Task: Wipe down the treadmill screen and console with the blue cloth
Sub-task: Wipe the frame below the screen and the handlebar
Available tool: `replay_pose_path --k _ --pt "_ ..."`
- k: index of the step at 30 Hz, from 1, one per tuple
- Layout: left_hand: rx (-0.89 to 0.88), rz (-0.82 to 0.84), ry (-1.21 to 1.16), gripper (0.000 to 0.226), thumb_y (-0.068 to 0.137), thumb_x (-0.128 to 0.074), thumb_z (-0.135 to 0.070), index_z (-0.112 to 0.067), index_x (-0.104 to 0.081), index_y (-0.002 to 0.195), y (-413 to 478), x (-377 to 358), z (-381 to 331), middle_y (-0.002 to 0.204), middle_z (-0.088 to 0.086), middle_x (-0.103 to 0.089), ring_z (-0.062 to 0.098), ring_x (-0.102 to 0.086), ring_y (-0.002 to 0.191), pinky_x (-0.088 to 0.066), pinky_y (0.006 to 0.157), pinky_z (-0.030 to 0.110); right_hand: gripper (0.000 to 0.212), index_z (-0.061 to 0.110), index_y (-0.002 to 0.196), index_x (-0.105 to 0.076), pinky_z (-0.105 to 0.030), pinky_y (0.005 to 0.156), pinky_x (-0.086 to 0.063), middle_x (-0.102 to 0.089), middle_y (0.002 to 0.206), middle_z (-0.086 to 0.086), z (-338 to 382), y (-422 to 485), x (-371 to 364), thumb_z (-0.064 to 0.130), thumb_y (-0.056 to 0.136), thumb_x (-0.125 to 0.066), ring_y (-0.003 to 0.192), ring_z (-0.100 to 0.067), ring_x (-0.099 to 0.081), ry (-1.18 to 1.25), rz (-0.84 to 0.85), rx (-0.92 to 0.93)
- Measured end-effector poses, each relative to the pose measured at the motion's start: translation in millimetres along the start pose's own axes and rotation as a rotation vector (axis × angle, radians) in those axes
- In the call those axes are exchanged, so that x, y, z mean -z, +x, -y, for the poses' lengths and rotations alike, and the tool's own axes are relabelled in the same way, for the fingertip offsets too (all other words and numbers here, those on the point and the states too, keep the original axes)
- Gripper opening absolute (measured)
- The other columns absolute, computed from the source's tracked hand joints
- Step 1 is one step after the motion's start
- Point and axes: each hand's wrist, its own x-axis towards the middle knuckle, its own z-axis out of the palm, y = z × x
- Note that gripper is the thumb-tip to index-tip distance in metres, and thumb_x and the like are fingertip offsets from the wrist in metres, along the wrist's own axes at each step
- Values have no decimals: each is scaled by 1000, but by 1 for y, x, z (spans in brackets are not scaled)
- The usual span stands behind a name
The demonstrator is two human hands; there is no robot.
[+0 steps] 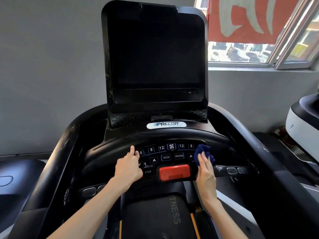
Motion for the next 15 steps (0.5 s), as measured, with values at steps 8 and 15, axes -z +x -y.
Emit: replay_pose_path --k 8,15 --pt "36 -16 -42 63 87 -48 -19 -16 -29 147 1 1 -1 159 5 -8 22 -40 132 -40 97 32 65 9 139 -44 -36 116 -22 -38 148 -5 79 25 -37 -19 81 -48 140 -26 -25 -16 239 256" --pt "20 -28 -113 67 86 -47 -11 -23 -26 148 0 -4 10 159 -3 -7 18 -30 139 -36 102 31 76 9 143 -35 -44 110 -33 -29 151 -6 41 21 -29 -17 74 -52 139 -27 -29 -171 192 322"
